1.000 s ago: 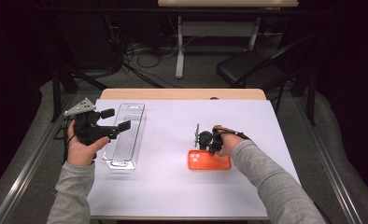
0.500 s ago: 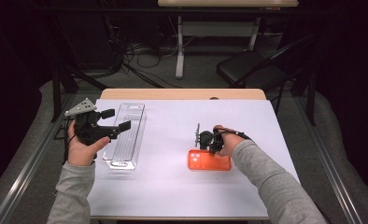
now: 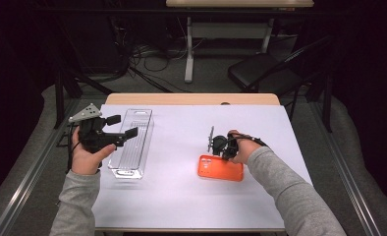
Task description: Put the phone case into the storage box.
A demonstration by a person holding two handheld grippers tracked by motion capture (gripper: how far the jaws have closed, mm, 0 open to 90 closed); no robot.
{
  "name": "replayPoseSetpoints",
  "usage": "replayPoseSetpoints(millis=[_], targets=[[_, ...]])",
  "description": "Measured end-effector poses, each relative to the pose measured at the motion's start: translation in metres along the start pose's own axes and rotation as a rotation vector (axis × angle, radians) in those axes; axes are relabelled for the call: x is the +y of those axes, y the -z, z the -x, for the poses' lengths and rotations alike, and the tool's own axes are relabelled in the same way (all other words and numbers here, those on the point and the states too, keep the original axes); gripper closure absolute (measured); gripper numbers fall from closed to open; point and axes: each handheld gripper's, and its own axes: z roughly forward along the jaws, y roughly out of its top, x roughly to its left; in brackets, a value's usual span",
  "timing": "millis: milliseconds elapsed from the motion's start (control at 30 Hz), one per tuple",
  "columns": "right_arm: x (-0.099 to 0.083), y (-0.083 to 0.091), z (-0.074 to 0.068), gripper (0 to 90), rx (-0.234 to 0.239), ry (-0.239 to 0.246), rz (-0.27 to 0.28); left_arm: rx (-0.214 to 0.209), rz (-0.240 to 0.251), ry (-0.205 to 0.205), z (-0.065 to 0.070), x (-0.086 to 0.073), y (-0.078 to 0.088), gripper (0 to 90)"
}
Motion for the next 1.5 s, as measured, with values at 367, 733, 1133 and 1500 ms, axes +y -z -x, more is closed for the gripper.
replayPoseSetpoints(millis=[367,733,1133,1500], targets=[[-0.005,0.017,0.001,89.8,-0.021,-0.054,0.053,0.002,0.000,-0.001,0.000,0.000,0.000,9.8],[-0.003,0.036,-0.002,89.8,-0.061,-0.137,0.144,0.005,-0.002,0.001,0.001,-0.001,-0.002,9.8],[-0.004,0.052,-0.011,89.7,-0.118,-0.263,0.237,0.005,0.001,0.005,0.001,-0.001,-0.003,10.8],[-0.015,0.060,-0.017,89.8,-0.158,-0.422,0.363,-0.001,0.004,0.005,0.006,-0.003,-0.009,12.8]])
